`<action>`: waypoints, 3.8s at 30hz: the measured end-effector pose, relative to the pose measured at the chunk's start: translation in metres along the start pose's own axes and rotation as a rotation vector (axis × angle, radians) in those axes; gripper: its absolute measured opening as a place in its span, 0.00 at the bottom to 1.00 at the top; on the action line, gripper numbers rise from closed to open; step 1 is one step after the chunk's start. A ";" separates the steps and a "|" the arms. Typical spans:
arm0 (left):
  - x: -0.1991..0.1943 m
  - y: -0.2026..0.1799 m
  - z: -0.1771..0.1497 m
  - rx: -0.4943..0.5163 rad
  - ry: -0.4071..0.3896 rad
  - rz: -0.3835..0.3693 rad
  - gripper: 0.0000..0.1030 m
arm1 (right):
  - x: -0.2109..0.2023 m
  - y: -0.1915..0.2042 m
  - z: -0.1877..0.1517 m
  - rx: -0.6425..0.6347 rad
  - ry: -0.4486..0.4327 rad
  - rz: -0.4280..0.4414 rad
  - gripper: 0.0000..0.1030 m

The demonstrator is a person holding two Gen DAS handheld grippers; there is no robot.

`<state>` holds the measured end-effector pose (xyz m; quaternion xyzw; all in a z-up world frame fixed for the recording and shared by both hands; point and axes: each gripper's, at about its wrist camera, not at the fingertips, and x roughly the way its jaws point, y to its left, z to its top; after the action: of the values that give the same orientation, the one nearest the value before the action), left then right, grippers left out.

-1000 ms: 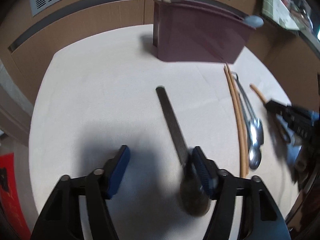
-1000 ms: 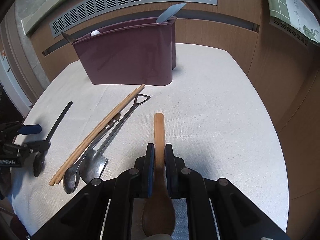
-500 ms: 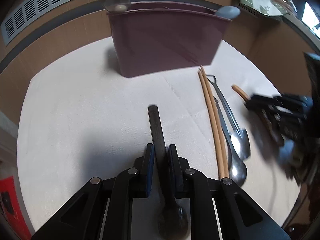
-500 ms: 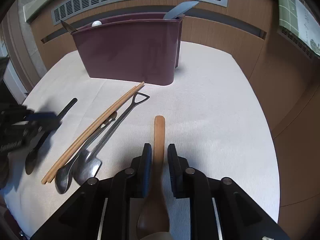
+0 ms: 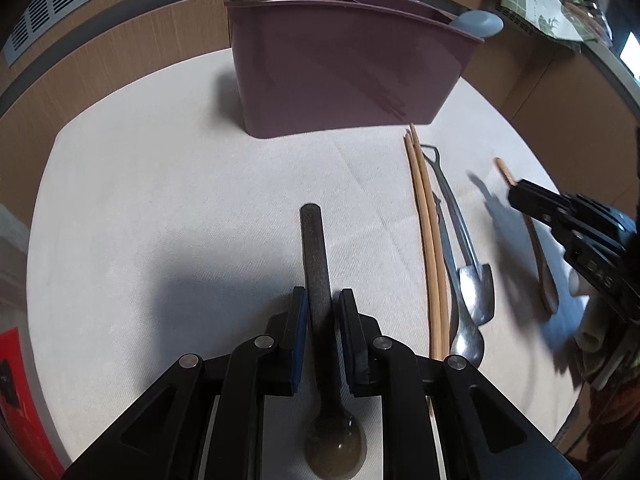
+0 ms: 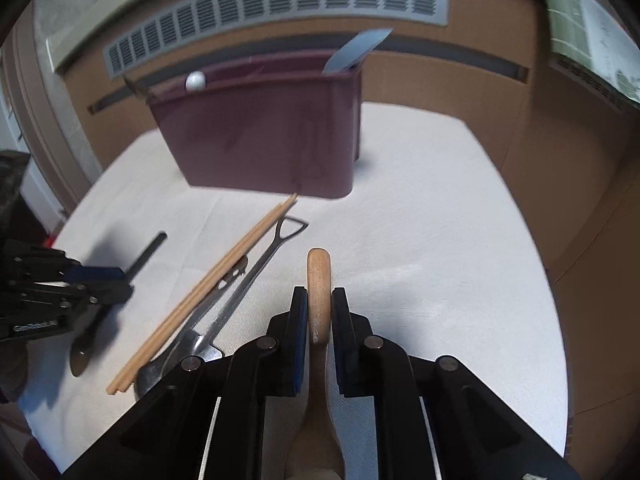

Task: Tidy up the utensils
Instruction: 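Carry the wooden spoon with the right tool while the left tool lifts the black-handled spoon over the holder, then lower both spoons into the maroon holder and open both tools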

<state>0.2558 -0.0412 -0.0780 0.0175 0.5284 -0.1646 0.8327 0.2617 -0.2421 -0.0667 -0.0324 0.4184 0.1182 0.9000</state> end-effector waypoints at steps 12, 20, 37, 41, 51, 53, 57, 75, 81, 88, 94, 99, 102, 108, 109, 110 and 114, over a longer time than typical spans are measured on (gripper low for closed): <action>-0.070 -0.007 -0.003 -0.096 -0.353 -0.085 0.12 | -0.050 -0.015 0.009 0.089 -0.154 0.019 0.11; -0.124 -0.011 -0.003 -0.073 -0.515 -0.085 0.06 | -0.071 -0.012 0.020 0.116 -0.226 0.037 0.11; -0.086 0.011 -0.009 -0.109 -0.332 -0.070 0.19 | -0.087 -0.005 0.026 0.065 -0.251 -0.011 0.11; -0.046 0.017 -0.013 -0.111 -0.224 -0.055 0.39 | -0.086 -0.006 0.024 0.065 -0.252 -0.007 0.11; 0.003 0.016 -0.002 -0.074 -0.189 0.088 0.39 | -0.075 -0.011 0.020 0.078 -0.230 -0.008 0.11; 0.005 0.013 0.001 -0.068 -0.182 0.106 0.39 | -0.074 -0.012 0.020 0.078 -0.228 -0.008 0.11; 0.006 0.010 0.004 -0.068 -0.163 0.137 0.39 | -0.072 -0.011 0.020 0.079 -0.232 -0.016 0.11; -0.116 0.006 -0.006 -0.111 -0.582 -0.002 0.33 | -0.097 -0.005 0.027 0.058 -0.315 -0.028 0.11; -0.126 -0.008 -0.005 -0.069 -0.626 0.015 0.33 | -0.099 -0.002 0.030 0.050 -0.317 -0.028 0.11; -0.188 -0.015 0.040 -0.024 -0.812 -0.041 0.33 | -0.110 0.000 0.052 0.043 -0.368 -0.037 0.11; -0.227 -0.004 0.102 -0.062 -1.077 -0.070 0.33 | -0.170 0.006 0.136 0.012 -0.608 -0.058 0.11; -0.189 0.011 0.135 -0.111 -1.078 -0.036 0.33 | -0.150 0.001 0.183 0.028 -0.621 -0.048 0.11; -0.152 0.026 0.148 -0.153 -1.003 -0.045 0.33 | -0.114 -0.007 0.189 0.074 -0.562 -0.025 0.11; -0.106 0.040 0.155 -0.180 -0.906 -0.039 0.33 | -0.051 -0.015 0.186 0.096 -0.446 -0.012 0.11; -0.100 0.040 0.154 -0.181 -0.892 -0.044 0.33 | -0.044 -0.016 0.185 0.100 -0.431 -0.014 0.11; -0.096 0.039 0.151 -0.182 -0.882 -0.048 0.33 | -0.036 -0.017 0.184 0.104 -0.414 -0.012 0.11; -0.079 0.040 0.150 -0.191 -0.810 -0.089 0.40 | -0.012 -0.019 0.176 0.107 -0.316 0.036 0.13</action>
<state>0.3685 -0.0133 0.0525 -0.1487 0.1712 -0.1443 0.9632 0.3906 -0.2351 0.0556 0.0422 0.2781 0.1154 0.9527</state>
